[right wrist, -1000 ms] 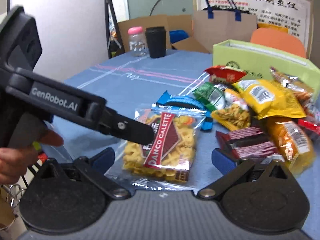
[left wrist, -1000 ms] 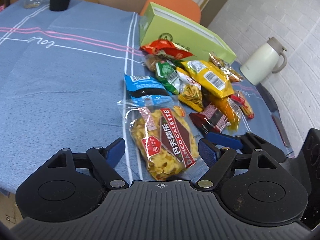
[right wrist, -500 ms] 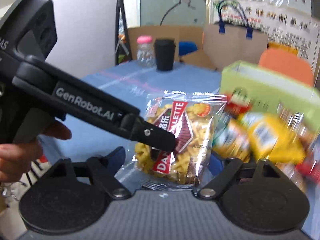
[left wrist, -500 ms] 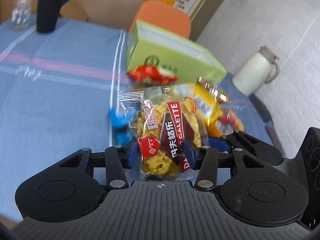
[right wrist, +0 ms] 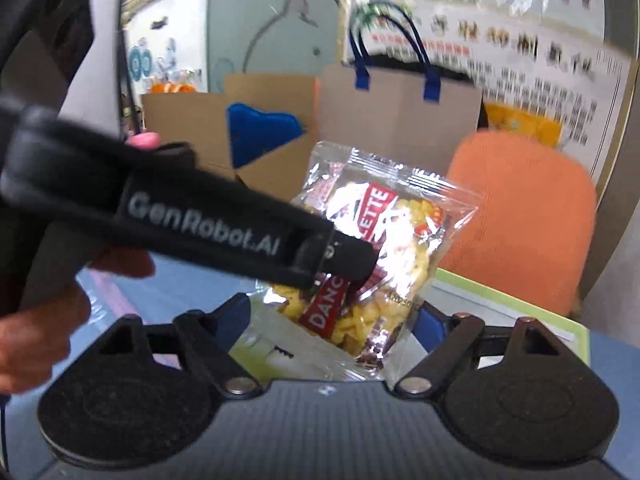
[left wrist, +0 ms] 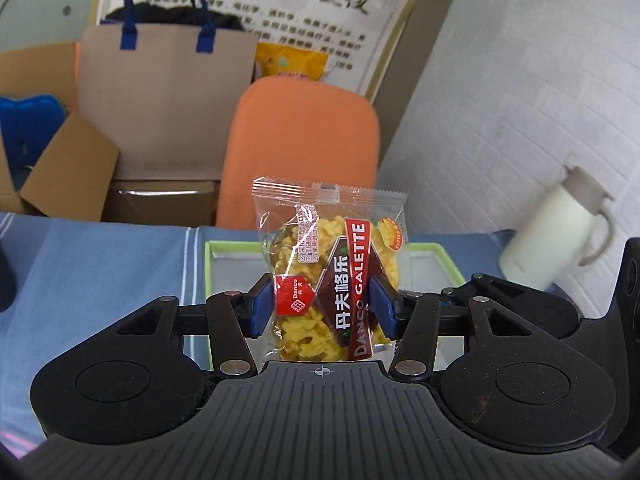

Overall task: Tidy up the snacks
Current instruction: 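Lift the biscuit bag into the green box and open the left gripper, then grasp the dark red chocolate packet with the left gripper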

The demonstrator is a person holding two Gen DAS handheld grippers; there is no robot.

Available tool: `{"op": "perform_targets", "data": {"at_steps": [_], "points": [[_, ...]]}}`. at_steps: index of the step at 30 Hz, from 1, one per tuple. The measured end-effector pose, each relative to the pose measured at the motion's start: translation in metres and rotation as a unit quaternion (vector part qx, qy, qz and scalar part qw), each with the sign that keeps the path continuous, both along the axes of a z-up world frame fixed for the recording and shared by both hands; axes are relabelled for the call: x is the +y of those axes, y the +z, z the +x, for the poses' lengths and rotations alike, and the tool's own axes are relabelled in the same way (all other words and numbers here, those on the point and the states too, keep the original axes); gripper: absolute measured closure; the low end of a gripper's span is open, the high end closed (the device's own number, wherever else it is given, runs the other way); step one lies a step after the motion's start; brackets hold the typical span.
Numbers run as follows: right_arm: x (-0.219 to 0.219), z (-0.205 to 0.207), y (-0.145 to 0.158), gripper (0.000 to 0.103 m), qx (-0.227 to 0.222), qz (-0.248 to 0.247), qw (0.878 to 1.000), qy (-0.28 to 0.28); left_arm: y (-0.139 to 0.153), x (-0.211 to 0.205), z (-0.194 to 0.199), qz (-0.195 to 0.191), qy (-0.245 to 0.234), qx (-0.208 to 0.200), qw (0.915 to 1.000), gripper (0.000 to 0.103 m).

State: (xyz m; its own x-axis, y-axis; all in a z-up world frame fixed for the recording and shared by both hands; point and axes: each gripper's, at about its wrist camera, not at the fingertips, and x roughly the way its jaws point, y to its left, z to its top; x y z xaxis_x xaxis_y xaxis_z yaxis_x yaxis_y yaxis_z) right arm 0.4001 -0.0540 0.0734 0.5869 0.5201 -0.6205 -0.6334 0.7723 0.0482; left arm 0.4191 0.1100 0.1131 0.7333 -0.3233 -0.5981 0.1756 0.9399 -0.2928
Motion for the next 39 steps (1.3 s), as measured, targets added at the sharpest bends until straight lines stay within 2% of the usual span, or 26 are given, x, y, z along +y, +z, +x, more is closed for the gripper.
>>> {"op": "perform_targets", "data": {"at_steps": [3,5,6,8,10,12,16,21,25,28,31,34,35,37,39], "points": [[0.001,0.029,-0.025,0.019,0.045,0.001,0.999,-0.001,-0.03,0.005,0.037,-0.005,-0.001,0.043,0.9991,0.069],[-0.003,0.027,-0.033,0.018,0.05,-0.003,0.999,-0.003,-0.047,0.01,0.046,-0.006,-0.003,0.073,0.9973,0.068],[-0.007,0.02,-0.034,0.015,0.041,-0.003,0.999,-0.003,-0.051,0.013,0.043,-0.002,-0.001,0.075,0.9971,0.064],[-0.021,-0.001,-0.029,0.011,0.008,-0.001,1.0,-0.017,-0.048,0.021,0.026,0.004,0.012,0.046,0.9988,0.056],[-0.034,-0.027,-0.021,0.01,-0.019,0.008,1.0,-0.023,-0.04,0.03,0.003,-0.003,0.016,0.018,0.9997,0.041],[-0.044,-0.057,-0.014,0.01,-0.036,0.026,0.999,-0.018,-0.033,0.037,-0.024,-0.015,0.017,-0.005,0.9997,0.036],[-0.056,-0.117,-0.013,0.01,-0.033,0.059,0.998,-0.01,-0.027,0.045,-0.077,-0.024,0.01,-0.024,0.9994,0.032],[-0.073,-0.199,-0.027,0.01,-0.011,0.086,0.996,-0.026,-0.044,0.05,-0.141,-0.037,0.018,-0.009,0.9991,0.031],[-0.084,-0.252,-0.038,0.01,-0.002,0.085,0.995,-0.058,-0.061,0.043,-0.191,-0.066,0.012,0.013,0.9977,0.031],[-0.096,-0.278,-0.05,0.01,0.02,0.092,0.992,-0.086,-0.077,0.033,-0.217,-0.099,-0.006,0.03,0.9946,0.031],[-0.106,-0.289,-0.069,0.01,0.055,0.097,0.987,-0.113,-0.091,0.015,-0.229,-0.131,-0.045,0.049,0.9892,0.033],[-0.106,-0.292,-0.081,0.009,0.079,0.104,0.985,-0.116,-0.094,-0.009,-0.224,-0.122,-0.078,0.055,0.9879,0.035],[-0.104,-0.293,-0.083,0.009,0.084,0.105,0.985,-0.109,-0.096,-0.016,-0.22,-0.113,-0.075,0.063,0.9888,0.036],[-0.097,-0.295,-0.088,0.01,0.08,0.107,0.986,-0.095,-0.1,-0.029,-0.215,-0.087,-0.08,0.067,0.9907,0.037],[-0.088,-0.294,-0.092,0.009,0.071,0.097,0.989,-0.087,-0.11,-0.04,-0.212,-0.071,-0.09,0.089,0.9894,0.04]]}}
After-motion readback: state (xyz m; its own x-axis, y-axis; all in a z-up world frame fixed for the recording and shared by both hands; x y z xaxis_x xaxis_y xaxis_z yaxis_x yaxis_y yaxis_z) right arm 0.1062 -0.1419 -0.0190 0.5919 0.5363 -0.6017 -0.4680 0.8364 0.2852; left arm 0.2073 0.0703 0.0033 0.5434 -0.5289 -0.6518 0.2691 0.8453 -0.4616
